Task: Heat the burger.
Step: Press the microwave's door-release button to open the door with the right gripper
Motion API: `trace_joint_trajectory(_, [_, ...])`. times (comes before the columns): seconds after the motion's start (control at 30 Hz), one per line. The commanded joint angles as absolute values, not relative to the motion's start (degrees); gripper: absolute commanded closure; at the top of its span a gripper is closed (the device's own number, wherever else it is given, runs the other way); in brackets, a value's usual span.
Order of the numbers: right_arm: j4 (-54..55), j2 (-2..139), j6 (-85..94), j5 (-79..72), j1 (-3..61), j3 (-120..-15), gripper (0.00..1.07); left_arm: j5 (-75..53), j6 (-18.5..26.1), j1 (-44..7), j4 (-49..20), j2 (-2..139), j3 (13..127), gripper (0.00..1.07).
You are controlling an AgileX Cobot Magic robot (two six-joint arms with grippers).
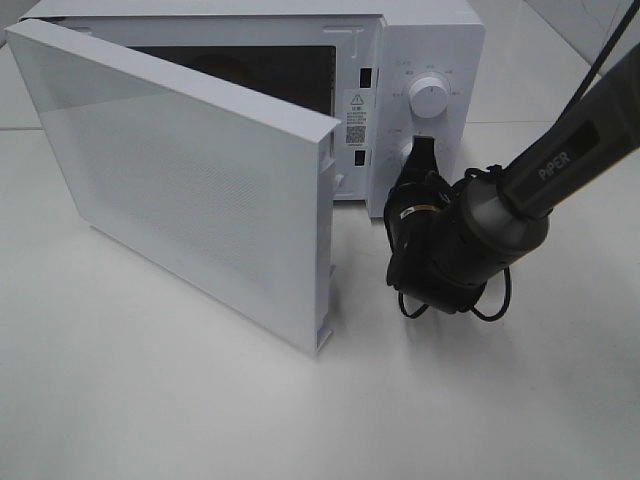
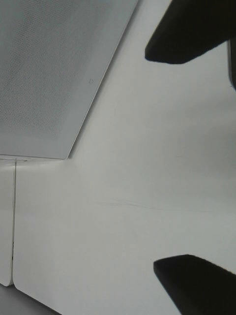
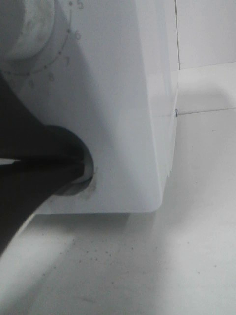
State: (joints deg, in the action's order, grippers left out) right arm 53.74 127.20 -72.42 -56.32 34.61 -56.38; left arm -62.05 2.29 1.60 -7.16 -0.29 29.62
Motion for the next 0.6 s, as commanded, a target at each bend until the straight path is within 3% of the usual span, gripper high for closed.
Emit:
trace_joint_trajectory(0.03, [45.6, 126.6, -71.6, -63.3, 32.6, -60.9, 1.07, -61.4, 2.2, 1.7, -7.2, -0.6, 29.6, 0.09])
trace_joint_trajectory(0.6, [47.2, 122.6, -68.0, -53.7, 32.8, -59.4, 1.07, -61.4, 2.2, 1.7, -7.2, -0.6, 29.6, 0.09])
